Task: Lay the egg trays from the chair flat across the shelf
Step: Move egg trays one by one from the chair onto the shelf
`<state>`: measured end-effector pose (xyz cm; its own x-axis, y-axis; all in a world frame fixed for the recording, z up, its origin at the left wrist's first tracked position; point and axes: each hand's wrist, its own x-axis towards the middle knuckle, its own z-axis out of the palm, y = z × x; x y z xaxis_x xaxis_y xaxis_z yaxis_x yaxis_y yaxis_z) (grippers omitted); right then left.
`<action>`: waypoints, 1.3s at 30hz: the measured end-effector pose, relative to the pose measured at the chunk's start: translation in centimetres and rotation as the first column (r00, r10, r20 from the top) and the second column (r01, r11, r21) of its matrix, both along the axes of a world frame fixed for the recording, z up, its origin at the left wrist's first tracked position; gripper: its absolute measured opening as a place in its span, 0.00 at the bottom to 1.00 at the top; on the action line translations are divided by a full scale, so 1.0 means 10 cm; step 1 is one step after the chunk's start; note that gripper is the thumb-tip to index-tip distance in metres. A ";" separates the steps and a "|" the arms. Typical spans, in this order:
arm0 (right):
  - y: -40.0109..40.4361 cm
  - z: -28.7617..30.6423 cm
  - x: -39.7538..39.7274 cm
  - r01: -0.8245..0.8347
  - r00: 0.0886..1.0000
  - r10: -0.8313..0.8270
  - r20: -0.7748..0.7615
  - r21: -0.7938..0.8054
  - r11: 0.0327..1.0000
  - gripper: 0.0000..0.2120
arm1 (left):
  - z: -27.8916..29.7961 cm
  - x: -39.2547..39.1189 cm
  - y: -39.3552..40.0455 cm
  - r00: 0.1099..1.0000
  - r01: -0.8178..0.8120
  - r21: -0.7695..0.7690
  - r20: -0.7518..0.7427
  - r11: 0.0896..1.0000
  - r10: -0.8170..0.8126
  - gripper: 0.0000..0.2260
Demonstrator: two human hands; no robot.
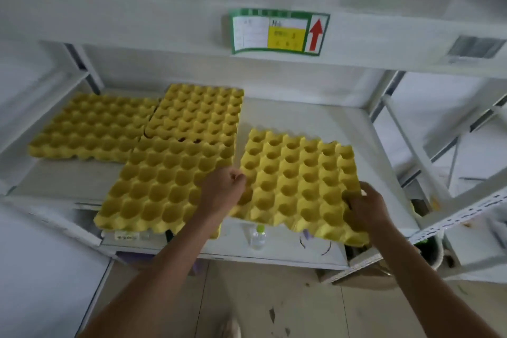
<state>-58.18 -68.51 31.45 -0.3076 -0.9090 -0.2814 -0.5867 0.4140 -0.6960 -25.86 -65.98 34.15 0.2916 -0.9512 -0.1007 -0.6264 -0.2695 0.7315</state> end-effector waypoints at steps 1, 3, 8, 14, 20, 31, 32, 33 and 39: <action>-0.15 -0.04 0.00 0.041 0.999 -0.041 0.017 -0.019 0.999 0.23 | -0.05 -0.02 -0.17 1.000 0.023 0.012 -0.015 1.000 -0.023 0.11; -0.43 -0.13 0.00 0.106 0.991 -0.104 0.079 -0.029 0.994 0.24 | -0.15 -0.05 -0.49 0.996 0.055 0.026 -0.075 0.998 -0.053 0.14; -1.13 -0.29 0.11 0.174 0.952 -0.142 0.272 -0.094 0.980 0.25 | -0.36 0.01 -1.10 0.973 0.138 0.006 -0.187 0.990 -0.135 0.16; -1.35 -0.53 0.27 -0.173 0.971 0.136 -0.199 -0.187 0.967 0.30 | -0.43 0.17 -1.42 0.951 0.307 -0.065 -0.014 0.949 -0.309 0.18; -1.27 -0.75 0.51 -0.649 0.600 0.398 -0.694 -0.132 0.749 0.35 | -0.63 0.69 -1.71 0.803 0.327 -0.030 0.536 0.945 -0.260 0.24; -2.07 -0.74 0.92 -0.669 0.582 0.536 -0.612 0.013 0.743 0.35 | -1.07 0.86 -1.76 0.777 0.265 0.233 0.523 0.936 -0.350 0.32; -2.13 -0.72 0.94 -0.675 0.577 0.542 -0.610 0.017 0.738 0.35 | -1.06 0.86 -1.76 0.779 0.264 0.225 0.523 0.938 -0.345 0.32; -2.18 -0.70 0.95 -0.678 0.575 0.548 -0.608 0.021 0.735 0.35 | -1.06 0.86 -1.76 0.780 0.261 0.216 0.526 0.941 -0.337 0.32; -2.24 -0.69 0.97 -0.677 0.575 0.556 -0.601 0.033 0.735 0.35 | -1.08 0.84 -1.73 0.758 0.241 0.139 0.591 0.961 -0.276 0.32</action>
<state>-48.48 -90.95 24.56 0.3092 -0.9484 -0.0697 -0.9374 -0.2917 -0.1901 -17.43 -83.27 23.31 0.0530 -0.9978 -0.0401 -0.9830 -0.0592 0.1739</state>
